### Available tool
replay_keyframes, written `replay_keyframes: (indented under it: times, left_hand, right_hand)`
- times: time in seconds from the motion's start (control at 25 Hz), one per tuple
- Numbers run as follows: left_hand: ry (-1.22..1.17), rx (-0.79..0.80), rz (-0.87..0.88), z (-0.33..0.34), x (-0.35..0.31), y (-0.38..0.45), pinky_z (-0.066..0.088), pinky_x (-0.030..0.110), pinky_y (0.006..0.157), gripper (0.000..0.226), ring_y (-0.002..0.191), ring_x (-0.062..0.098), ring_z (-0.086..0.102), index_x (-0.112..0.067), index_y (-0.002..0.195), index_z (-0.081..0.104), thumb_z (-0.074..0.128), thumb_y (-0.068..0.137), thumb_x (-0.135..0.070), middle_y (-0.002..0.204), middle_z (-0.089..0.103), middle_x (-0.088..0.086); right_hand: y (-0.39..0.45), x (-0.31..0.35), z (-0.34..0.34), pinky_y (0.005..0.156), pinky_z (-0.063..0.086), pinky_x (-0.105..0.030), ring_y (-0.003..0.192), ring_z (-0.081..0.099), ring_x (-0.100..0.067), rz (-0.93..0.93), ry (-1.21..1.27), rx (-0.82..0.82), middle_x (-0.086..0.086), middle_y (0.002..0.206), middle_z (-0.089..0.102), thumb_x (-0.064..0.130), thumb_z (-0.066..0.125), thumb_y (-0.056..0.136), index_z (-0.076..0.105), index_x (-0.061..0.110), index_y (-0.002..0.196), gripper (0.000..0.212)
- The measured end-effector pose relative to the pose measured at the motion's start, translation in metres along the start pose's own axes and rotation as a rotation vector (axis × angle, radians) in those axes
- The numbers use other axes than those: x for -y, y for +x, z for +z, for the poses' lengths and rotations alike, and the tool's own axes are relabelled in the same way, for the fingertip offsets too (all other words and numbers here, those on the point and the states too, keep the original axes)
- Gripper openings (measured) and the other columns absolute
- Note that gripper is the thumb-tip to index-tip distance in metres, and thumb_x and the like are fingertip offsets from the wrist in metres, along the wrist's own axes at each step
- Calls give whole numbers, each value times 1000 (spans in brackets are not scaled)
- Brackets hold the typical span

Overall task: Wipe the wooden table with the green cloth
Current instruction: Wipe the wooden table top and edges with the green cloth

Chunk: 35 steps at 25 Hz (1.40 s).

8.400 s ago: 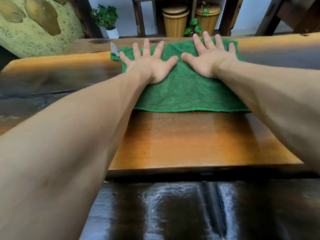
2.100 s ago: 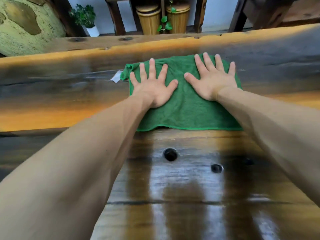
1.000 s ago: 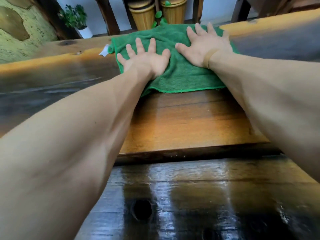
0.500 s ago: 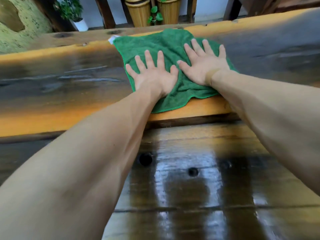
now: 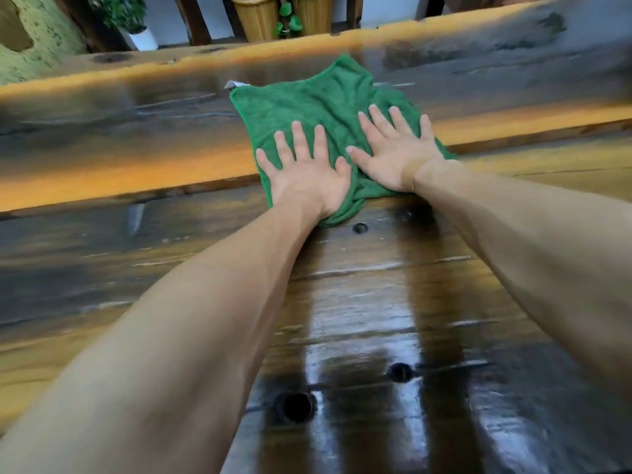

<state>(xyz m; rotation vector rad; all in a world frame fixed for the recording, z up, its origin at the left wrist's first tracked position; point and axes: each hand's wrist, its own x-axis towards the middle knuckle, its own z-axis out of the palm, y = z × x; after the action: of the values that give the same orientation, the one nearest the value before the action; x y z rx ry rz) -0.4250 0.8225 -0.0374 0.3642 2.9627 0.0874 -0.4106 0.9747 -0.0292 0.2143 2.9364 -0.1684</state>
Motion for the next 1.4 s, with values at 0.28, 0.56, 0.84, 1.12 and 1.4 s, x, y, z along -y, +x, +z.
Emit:
replay_keyframes:
  times: [0.28, 0.56, 0.84, 1.12, 1.4]
  left_hand:
    - [-15, 4, 41, 15, -6, -85, -9, 67, 116, 67, 153, 35, -16, -23, 161, -5, 15, 102, -50, 167, -18, 9]
    - [-2, 61, 84, 25, -8, -169, -11, 66, 116, 70, 152, 35, -19, -24, 160, -8, 15, 102, -54, 166, -21, 9]
    - [-8, 127, 120, 35, -11, -267, -13, 67, 115, 75, 151, 37, -23, -27, 160, -11, 15, 100, -63, 165, -25, 10]
    - [5, 187, 141, 44, -13, -362, -14, 69, 114, 78, 149, 37, -26, -28, 159, -14, 15, 97, -67, 163, -29, 10]
    - [-18, 229, 186, 57, -18, -471, -16, 69, 112, 80, 147, 37, -31, -28, 158, -16, 16, 97, -67, 161, -35, 10]
  right_hand:
    - [-87, 3, 14, 119, -10, -55, 151, -16, -15, 15, -3, 35, 12, 165, -17, 62, 17, 99, -7, 30, 158, 71]
    - [-180, 4, 34, 119, -14, -52, 151, -17, -17, 36, -18, 44, 8, 165, -18, 63, 16, 99, -8, 26, 159, 75]
    - [-282, 0, 52, 121, -11, -42, 151, -18, -20, 44, -15, 69, 1, 164, -20, 65, 16, 98, -11, 22, 158, 78]
    - [-380, -2, 65, 122, -6, -42, 152, -16, -21, 72, -4, 109, 2, 164, -20, 71, 19, 94, -11, 24, 158, 85]
    - [-491, 0, 84, 122, -7, -42, 151, -19, -20, 83, 23, 141, 3, 163, -23, 72, 23, 93, -14, 24, 158, 88]
